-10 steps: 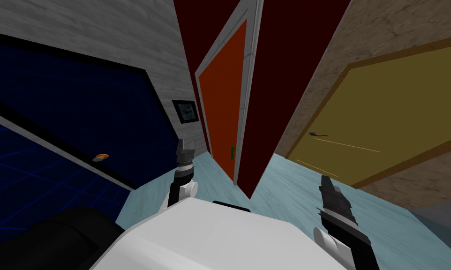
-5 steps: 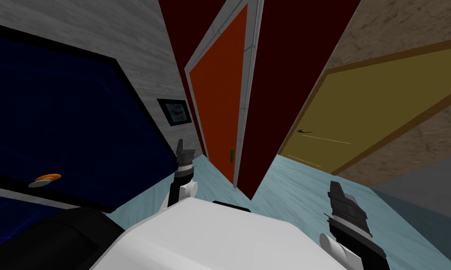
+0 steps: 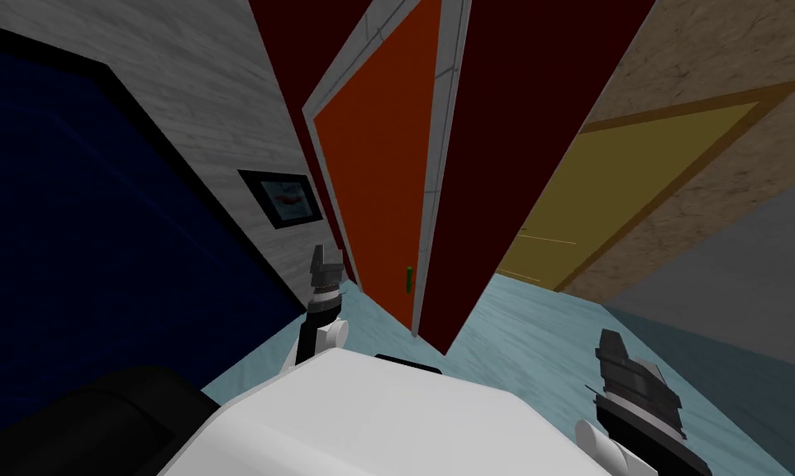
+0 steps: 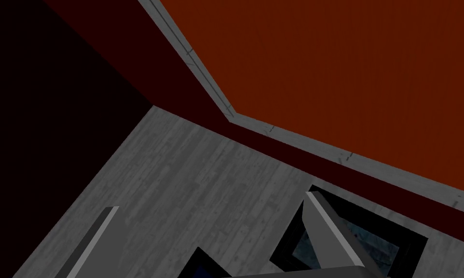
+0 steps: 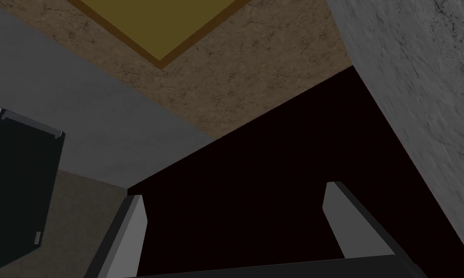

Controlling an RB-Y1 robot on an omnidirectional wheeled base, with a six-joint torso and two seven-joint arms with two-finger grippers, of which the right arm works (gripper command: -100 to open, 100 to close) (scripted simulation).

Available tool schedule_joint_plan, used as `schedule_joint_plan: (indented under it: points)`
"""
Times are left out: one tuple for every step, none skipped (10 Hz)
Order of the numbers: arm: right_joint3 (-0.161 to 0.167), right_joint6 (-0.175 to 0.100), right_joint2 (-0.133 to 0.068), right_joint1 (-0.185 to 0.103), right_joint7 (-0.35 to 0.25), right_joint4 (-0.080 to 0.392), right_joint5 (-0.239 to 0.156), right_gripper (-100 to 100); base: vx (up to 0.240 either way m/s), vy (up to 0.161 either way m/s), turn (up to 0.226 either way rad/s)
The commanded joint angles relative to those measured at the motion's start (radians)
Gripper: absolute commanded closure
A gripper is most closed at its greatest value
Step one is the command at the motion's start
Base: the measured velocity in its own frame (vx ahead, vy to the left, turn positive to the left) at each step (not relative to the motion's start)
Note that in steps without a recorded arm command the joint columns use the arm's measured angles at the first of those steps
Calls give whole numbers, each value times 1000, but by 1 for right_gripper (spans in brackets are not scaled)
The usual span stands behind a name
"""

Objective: Push the door open

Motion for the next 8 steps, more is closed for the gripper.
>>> schedule_joint_plan:
  points:
    - [-14,-8,0,-4,28,24,-12,-100,146,155,-235]
    - [-24,-13,-3,-8,43,42,-19,-100,142,139,-245]
    - [-34,-17,-6,-12,58,59,-27,-100,144,144,-214]
    - [-44,-21,-9,-16,73,77,-35,-100,126,139,-283]
    - [-53,-25,-12,-20,87,94,-43,-100,132,136,-242]
    - [-63,-29,-15,-24,102,112,-51,-100,116,142,-227]
    - [-73,-34,-18,-28,117,129,-58,-100,122,154,-258]
    - [-78,-36,-20,-30,124,138,-62,-100,96,138,-166]
